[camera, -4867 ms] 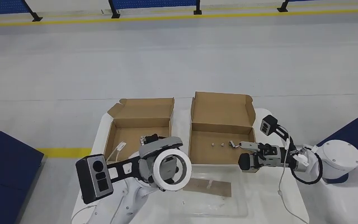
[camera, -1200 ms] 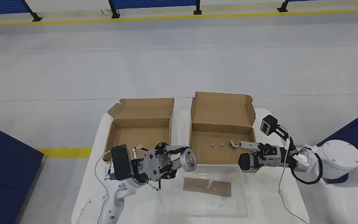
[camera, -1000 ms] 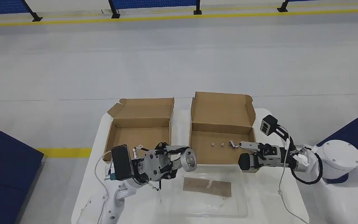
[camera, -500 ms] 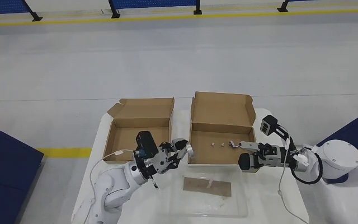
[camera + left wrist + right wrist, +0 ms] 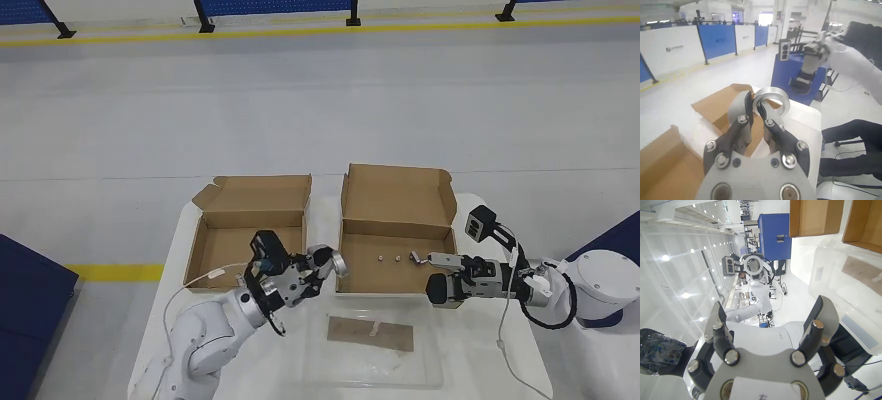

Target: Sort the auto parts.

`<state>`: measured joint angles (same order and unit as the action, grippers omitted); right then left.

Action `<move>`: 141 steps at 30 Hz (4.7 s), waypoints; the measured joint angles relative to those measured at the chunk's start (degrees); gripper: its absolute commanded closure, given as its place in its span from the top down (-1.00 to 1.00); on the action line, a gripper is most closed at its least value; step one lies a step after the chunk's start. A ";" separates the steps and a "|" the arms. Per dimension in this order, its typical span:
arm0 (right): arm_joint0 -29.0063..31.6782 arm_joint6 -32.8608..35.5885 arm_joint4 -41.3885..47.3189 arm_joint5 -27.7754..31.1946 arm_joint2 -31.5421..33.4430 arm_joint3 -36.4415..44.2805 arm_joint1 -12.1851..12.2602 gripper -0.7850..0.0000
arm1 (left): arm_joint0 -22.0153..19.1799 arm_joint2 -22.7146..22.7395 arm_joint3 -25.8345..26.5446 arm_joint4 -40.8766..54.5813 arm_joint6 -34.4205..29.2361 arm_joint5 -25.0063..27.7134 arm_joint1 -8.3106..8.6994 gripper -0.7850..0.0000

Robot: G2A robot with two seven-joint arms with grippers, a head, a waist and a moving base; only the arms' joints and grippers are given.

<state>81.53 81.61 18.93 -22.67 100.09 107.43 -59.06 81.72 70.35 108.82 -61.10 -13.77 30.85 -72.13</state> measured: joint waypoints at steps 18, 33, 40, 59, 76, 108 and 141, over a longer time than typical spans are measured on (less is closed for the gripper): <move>0.00 0.00 0.00 0.00 0.00 0.00 0.00 1.00 | 0.25 0.48 2.61 -0.36 -15.20 -30.50 -0.72 -1.00; 0.00 0.00 0.00 0.00 0.00 0.00 0.00 1.00 | -7.41 0.10 -3.74 -1.76 -26.68 -39.90 -1.30 -1.00; 0.00 0.00 0.00 0.00 0.00 0.00 0.00 1.00 | -14.03 -0.69 -11.23 -0.78 -32.95 -43.66 -1.90 -1.00; 0.00 0.00 0.00 0.00 0.00 0.00 0.00 1.00 | -20.06 -2.57 -19.31 -1.20 -37.24 -45.42 -2.56 -1.00; 0.00 0.00 0.00 0.00 0.00 0.00 0.00 1.00 | -39.44 -11.88 -51.70 1.59 -42.13 -50.11 -6.87 -1.00; 0.00 0.00 0.00 0.00 0.00 0.00 0.00 1.00 | -48.43 -18.93 -73.76 4.05 -44.54 -49.71 -12.13 -1.00; 0.00 0.00 0.00 0.00 0.00 0.00 0.00 1.00 | -54.86 -20.64 -85.13 5.16 -43.28 -48.04 -15.78 0.67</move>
<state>81.53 81.61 18.93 -22.67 100.09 107.43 -59.06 26.86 49.71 23.69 -55.95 -57.05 -17.20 -87.92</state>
